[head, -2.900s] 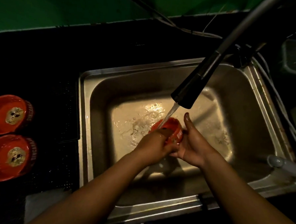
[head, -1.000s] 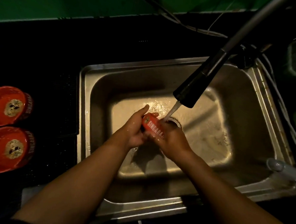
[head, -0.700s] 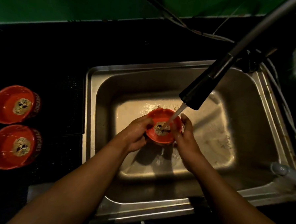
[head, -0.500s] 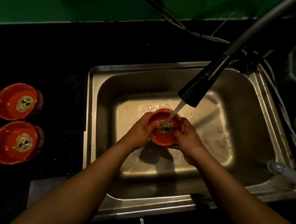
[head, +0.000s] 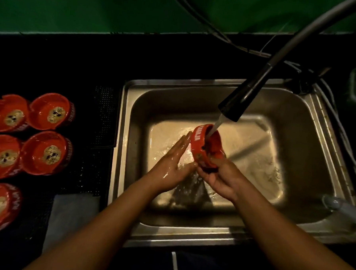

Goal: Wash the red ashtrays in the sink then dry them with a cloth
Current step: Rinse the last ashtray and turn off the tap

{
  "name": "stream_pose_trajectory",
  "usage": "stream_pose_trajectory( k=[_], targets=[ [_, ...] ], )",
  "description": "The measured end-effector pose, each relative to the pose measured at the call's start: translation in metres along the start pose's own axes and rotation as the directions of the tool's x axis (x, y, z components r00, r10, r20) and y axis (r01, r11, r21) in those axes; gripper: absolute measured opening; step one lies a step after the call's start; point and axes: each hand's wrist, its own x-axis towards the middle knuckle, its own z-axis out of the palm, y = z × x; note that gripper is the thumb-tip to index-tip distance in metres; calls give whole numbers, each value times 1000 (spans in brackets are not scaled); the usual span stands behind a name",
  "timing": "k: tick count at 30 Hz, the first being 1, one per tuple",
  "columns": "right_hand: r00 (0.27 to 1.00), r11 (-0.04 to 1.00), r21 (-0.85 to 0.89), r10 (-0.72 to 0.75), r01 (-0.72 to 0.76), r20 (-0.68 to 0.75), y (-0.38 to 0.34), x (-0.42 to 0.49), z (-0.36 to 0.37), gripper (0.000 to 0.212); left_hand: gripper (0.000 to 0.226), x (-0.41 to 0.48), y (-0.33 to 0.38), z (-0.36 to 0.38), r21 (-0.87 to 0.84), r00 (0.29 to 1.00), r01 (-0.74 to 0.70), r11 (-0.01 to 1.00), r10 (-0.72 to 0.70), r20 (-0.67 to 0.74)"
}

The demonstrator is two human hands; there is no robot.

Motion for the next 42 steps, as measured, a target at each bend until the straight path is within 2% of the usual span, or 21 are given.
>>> stream_pose_trajectory(
  k=[3, 5, 7, 10, 13, 14, 16, 18, 19, 20, 22, 25, 27, 29, 30, 32, 35, 37, 39, 40, 42],
  targets=[
    [987, 978, 139, 155, -158, 35, 1, -5, -8, 58, 93, 12, 10, -2, 125, 998, -63, 990, 62, 9],
    [968, 965, 79, 250, -250, 3, -5, -8, -15, 49, 96, 24, 17, -6, 197, 988, -155, 968, 149, 44],
    [947, 945, -54, 321, -322, -17, -12, -14, -21, 50, 81, 37, 30, -10, 217, 983, -179, 960, 165, 80],
    [925, 911, -182, 379, -369, 25, -28, -23, -33, 81, 57, 54, 41, -10, 53, 994, 27, 998, -32, 103],
    [911, 860, -331, 412, -388, 2, -47, -31, -49, 100, 60, 60, 48, 6, -297, 980, 199, 934, -184, 76],
    [915, 844, -373, 401, -386, -41, -53, -32, -57, 99, 61, 61, 49, 17, -440, 964, 263, 859, -257, 73],
    [929, 822, -434, 334, -369, -157, -66, -31, -75, 88, 61, 63, 43, 44, -708, 879, 415, 572, -452, 150],
    [925, 800, -498, 181, -336, -333, -77, -25, -102, 70, 61, 63, 35, 72, -847, 771, 476, 236, -575, 273],
    [906, 783, -536, 79, -315, -416, -80, -22, -113, 59, 65, 64, 30, 84, -863, 739, 479, 161, -604, 298],
    [885, 759, -583, -20, -289, -465, -85, -18, -124, 48, 67, 64, 27, 94, -857, 723, 486, 168, -628, 287],
    [878, 689, -693, -176, -213, -445, -100, -13, -132, 25, 56, 68, 28, 106, -792, 731, 526, 309, -640, 236],
    [850, 624, -782, -410, -3, -330, -139, -4, -123, 11, 37, 86, 43, 111, -703, 819, 514, 492, -525, 231],
    [730, 530, -836, -625, 140, -274, -170, 0, -109, 10, 40, 100, 62, 108, -665, 853, 476, 575, -487, 189],
    [587, 363, -910, -788, 202, -184, -197, -1, -96, 25, 46, 117, 81, 107, -547, 890, 426, 721, -442, 110],
    [536, 289, -930, -834, 226, -129, -209, -2, -90, 29, 44, 124, 89, 108, -471, 911, 391, 791, -405, 76],
    [491, 171, -948, -871, 268, -18, -227, 2, -80, 38, 31, 137, 100, 111, -354, 941, 325, 877, -336, 33],
    [524, -25, -989, -846, 149, 100, -245, 20, -67, 47, 23, 154, 105, 115, -142, 970, 238, 961, -244, -23],
    [576, -92, -994, -810, 56, 107, -254, 30, -59, 49, 20, 161, 104, 118, -12, 983, 180, 984, -180, -27],
    [619, -159, -987, -773, 17, 135, -263, 38, -53, 46, 20, 165, 106, 120, 44, 990, 137, 990, -135, -35],
    [633, -160, -987, -762, 18, 135, -269, 42, -51, 42, 25, 167, 108, 121, 69, 992, 121, 990, -118, -40],
    [647, -74, -996, -758, 46, 86, -280, 49, -50, 31, 35, 172, 110, 121, 117, 994, 99, 988, -93, -57]
  ],
)
